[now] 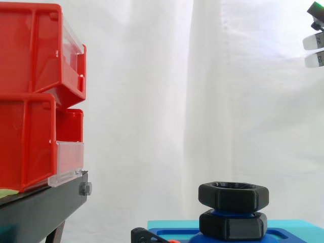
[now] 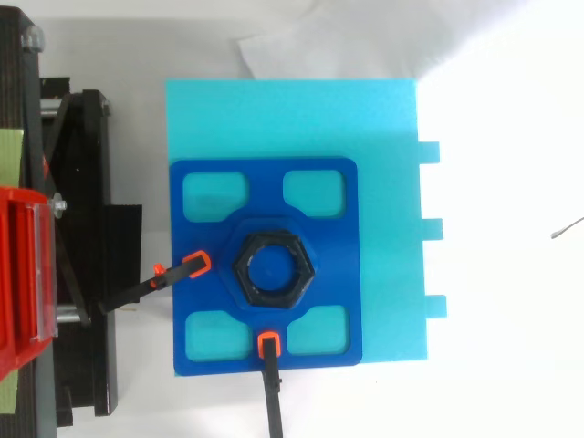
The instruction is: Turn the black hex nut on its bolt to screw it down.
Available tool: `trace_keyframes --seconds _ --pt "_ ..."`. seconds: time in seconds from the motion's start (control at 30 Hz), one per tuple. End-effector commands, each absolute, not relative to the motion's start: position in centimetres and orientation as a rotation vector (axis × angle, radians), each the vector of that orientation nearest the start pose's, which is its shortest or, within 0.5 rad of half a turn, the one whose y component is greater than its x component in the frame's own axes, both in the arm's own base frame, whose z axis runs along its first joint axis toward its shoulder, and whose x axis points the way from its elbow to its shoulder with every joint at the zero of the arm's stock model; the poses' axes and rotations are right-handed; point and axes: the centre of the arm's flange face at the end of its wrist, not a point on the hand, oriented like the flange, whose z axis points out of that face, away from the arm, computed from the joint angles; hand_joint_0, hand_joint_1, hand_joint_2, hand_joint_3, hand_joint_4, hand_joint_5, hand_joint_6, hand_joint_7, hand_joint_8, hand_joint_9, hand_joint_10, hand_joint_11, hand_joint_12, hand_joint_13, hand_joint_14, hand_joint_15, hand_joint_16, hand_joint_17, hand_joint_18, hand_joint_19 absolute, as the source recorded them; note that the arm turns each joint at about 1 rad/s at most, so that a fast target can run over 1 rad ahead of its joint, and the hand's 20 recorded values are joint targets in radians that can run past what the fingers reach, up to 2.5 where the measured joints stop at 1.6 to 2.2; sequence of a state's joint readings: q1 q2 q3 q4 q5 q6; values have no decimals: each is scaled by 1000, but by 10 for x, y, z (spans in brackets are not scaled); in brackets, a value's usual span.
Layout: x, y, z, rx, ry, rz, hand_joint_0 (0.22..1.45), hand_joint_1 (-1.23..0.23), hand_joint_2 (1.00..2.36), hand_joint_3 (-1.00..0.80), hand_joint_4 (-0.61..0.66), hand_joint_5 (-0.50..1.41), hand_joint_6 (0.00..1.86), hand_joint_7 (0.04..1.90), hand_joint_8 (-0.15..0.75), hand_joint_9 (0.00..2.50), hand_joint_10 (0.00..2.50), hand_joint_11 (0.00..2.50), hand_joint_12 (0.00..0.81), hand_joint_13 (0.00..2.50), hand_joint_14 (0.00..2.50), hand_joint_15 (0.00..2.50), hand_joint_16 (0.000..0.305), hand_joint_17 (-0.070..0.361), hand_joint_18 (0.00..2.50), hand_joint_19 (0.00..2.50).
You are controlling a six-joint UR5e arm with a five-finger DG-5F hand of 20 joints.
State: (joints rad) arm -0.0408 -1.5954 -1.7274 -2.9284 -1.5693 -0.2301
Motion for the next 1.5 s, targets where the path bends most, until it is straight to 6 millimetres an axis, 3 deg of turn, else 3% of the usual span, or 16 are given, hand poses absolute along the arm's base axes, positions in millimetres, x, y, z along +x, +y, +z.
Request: trace_keyframes --seconds 0.0,0.93,1.1,1.33,1.4,1.47 --pt "493 -154 420 1041 1256 1018 493 -421 1000 -500 110 -290 502 678 208 0 0 0 330 0 0 0 61 137 101 56" --pt "496 -147 421 1024 1263 1035 493 -450 1000 -500 131 -274 501 658 226 92 0 0 333 50 0 0 60 136 207 39" --pt "525 -138 394 938 1310 975 493 -451 1000 -500 131 -273 501 659 225 96 0 0 333 61 0 0 60 135 225 51" --pt "586 -131 406 819 1294 947 493 -452 1000 -500 132 -271 501 658 225 100 0 0 332 75 0 0 59 133 249 63" --pt "613 -127 396 804 1359 931 494 -452 1000 -500 132 -271 501 658 224 101 0 0 332 77 0 0 59 133 247 64" --pt "625 -127 394 775 1383 898 494 -452 1000 -500 132 -271 501 657 224 100 0 0 332 77 0 0 59 132 251 61"
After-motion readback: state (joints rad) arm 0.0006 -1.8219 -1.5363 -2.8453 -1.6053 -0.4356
